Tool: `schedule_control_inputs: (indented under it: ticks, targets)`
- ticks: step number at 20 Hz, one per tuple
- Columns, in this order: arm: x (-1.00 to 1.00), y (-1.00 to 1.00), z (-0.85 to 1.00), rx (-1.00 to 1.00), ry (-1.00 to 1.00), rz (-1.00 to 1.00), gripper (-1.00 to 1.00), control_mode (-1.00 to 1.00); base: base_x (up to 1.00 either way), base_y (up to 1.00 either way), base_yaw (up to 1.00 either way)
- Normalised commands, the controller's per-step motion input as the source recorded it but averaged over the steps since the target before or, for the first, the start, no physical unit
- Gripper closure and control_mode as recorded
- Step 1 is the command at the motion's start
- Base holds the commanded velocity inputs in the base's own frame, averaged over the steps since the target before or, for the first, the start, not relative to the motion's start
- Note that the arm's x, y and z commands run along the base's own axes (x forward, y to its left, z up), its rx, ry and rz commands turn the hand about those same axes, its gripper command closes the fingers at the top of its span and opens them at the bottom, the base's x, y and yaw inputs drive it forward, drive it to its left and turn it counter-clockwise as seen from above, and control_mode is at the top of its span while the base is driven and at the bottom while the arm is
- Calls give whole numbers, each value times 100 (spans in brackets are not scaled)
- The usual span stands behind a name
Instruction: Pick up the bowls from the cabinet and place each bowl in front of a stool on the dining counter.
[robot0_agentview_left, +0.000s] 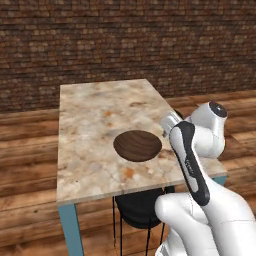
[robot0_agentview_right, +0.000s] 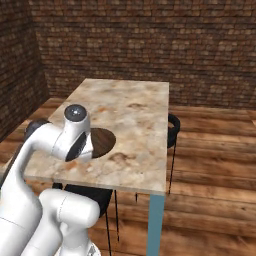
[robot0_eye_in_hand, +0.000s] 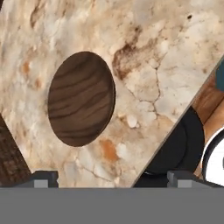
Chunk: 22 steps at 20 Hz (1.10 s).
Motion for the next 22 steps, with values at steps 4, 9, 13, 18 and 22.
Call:
schedule_control_inputs:
  ticks: [4,9,13,18,22]
  targets:
    - [-100,21,63,-30,-5,21,-100,-100,0,0,0]
    - [-99,7,85,-22,-1,19,-100,-100,0,0,0]
    - [-59,8,100,-12,3,21,-100,-100,0,0,0]
    - [-38,11,84,-17,10,23,-100,-100,0,0,0]
    - [-45,0,50,-18,9,23,-100,-100,0,0,0]
